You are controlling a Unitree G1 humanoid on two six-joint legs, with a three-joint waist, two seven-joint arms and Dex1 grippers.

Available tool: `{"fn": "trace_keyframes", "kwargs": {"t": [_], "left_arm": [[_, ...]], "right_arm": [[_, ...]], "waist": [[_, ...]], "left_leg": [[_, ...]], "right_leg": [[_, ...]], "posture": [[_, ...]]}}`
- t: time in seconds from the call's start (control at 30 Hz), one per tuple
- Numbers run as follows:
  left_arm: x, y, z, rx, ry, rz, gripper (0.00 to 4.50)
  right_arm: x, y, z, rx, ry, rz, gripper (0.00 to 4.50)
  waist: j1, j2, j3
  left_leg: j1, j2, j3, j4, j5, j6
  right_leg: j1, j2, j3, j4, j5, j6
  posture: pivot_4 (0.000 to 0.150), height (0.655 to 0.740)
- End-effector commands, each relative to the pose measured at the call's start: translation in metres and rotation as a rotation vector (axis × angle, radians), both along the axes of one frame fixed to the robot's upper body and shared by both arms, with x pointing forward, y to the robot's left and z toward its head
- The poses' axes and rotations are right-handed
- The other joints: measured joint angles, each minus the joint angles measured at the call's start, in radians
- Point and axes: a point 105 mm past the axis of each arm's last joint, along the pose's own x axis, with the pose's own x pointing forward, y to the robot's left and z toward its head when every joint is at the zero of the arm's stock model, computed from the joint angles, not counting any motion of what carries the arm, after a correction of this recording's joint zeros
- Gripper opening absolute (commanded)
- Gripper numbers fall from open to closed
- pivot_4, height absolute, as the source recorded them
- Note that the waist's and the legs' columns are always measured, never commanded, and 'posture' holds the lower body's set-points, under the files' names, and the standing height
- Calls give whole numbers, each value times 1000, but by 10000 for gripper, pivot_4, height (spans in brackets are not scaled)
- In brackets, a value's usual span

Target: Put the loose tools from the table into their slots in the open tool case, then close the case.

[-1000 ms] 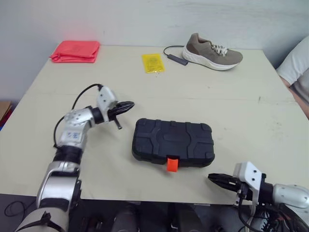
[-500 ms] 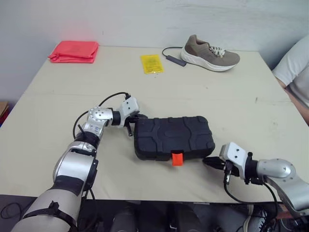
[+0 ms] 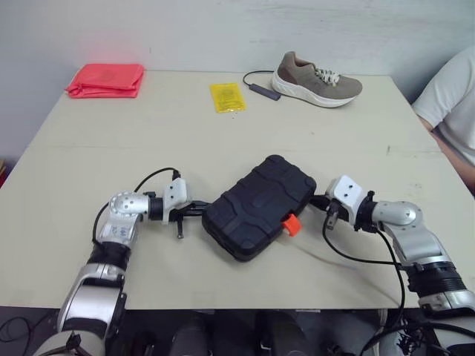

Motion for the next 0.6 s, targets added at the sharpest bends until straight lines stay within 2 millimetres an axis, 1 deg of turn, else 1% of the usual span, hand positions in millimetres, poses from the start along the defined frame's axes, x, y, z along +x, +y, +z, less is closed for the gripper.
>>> {"fn": "trace_keyframes", "kwargs": {"t": [0.03, 0.13, 0.17, 0.23, 0.3, 0.37, 0.43, 0.5, 0.6], "left_arm": [[-7, -13, 34, -145, -65, -5, 329], [-6, -6, 32, -127, -58, 76, 329], [-2, 2, 35, -134, -70, 131, 329], [3, 13, 42, -172, -78, 181, 329], [3, 11, 58, -220, -91, 136, 329], [0, -3, 74, -256, -90, 38, 329], [-4, -20, 80, -238, -89, -49, 329], [-4, -35, 80, -201, -86, -111, 329], [-6, -74, 77, -147, -100, -224, 329]], "right_arm": [[9, 0, 11, 67, -94, -45, 0], [4, -2, 14, 88, -124, -58, 0], [0, -7, 15, 82, -134, -75, 0], [-9, -17, 17, 71, -153, -104, 0], [-23, -31, 26, 77, -179, -158, 0], [-39, -39, 37, 90, -221, -190, 0], [-54, -36, 48, 118, -247, -183, 0], [-67, -25, 56, 146, -251, -139, 0], [-87, -1, 69, 207, -234, -61, 0]], "waist": [[0, 1, 1], [1, 3, 1], [1, 3, 1], [4, 4, 1], [5, 5, 2], [13, 6, 3], [20, 6, 3], [25, 8, 2], [27, 9, 1]], "left_leg": [[0, 0, 0, 0, 0, 0], [0, 0, 0, 0, 0, 0], [0, 0, 0, 0, 0, 0], [0, 0, 0, -1, 0, 0], [0, 0, 0, -1, 0, 0], [-1, -1, -1, -1, 0, 0], [-1, -1, -1, -1, 0, 0], [0, -2, 0, 0, 0, 0], [1, -1, 0, -1, 0, -1]], "right_leg": [[0, 0, 0, 0, 0, 0], [0, 0, 1, 0, 0, 0], [0, 0, 1, 0, 0, 0], [0, -1, 2, 0, 0, 0], [0, -1, 2, -1, 0, 0], [0, -1, 1, -1, 0, 0], [0, 0, 1, -1, 1, 1], [1, 0, 1, -2, 1, 2], [1, 2, 2, -2, 1, 2]], "posture": [[1500, 7400], [1500, 7400], [1500, 7400], [1500, 7400], [1500, 7400], [1500, 7400], [1500, 7400], [1500, 7400], [1500, 7400]]}}
